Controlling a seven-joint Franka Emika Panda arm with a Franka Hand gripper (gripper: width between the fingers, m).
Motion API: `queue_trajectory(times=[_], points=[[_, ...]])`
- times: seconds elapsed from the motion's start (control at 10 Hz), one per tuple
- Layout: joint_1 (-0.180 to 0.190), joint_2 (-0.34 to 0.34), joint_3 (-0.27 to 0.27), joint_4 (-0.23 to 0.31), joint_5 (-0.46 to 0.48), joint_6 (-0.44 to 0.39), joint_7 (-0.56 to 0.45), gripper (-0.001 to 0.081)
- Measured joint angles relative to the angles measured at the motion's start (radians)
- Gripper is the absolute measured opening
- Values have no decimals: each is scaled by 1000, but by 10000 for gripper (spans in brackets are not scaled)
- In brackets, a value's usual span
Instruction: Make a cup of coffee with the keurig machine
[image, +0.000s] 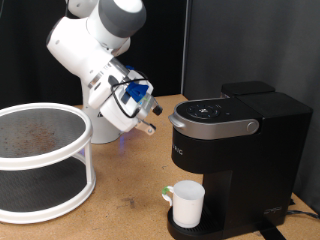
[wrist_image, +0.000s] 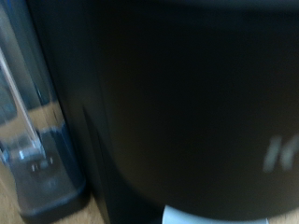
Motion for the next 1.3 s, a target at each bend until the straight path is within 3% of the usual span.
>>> queue_trajectory(times=[0.5,1.0,1.3], points=[[-29,-180,41,-1,-46,-54,103,807],[-73,-331,103,1,-91,-78,280,807],[-67,-324,112,8,-93,-59,254,807]])
